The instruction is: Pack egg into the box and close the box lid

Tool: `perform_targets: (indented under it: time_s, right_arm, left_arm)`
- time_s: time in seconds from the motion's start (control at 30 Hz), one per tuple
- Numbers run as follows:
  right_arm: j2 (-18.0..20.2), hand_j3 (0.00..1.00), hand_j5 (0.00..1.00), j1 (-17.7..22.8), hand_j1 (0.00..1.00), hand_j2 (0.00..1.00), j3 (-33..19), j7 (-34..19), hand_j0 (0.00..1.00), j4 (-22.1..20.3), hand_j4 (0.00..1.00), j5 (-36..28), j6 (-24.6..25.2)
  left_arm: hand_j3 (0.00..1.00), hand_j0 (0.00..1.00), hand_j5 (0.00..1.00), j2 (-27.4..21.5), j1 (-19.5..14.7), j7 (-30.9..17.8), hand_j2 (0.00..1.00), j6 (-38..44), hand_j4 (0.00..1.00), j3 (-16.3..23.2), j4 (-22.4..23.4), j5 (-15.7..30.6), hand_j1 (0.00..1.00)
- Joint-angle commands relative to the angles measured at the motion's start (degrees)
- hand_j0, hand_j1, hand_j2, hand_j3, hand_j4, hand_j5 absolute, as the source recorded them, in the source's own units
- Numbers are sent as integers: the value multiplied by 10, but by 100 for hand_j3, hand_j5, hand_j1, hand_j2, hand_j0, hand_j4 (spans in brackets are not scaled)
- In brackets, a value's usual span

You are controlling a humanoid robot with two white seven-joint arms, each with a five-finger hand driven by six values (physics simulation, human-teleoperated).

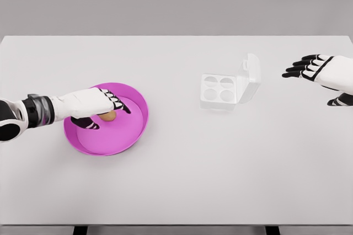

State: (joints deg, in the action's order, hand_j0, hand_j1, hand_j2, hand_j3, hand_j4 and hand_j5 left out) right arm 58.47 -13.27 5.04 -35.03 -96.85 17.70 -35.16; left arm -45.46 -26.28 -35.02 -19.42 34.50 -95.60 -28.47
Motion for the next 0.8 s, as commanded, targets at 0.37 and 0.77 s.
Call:
perform_targets:
  time_s: [0.37,0.77]
  right_arm:
    - [-17,100,100,16,100,100,0,0,100,4,100,-5,2]
    - [-18,100,100,35,100,100,-13,0,100,9,100,-5,2]
  left_arm:
    - [83,83,83,14,-6,0,83,1,83,0,12,-24,83]
    - [79,79,79,22,-9,0,79,1,79,0,25,-34,79]
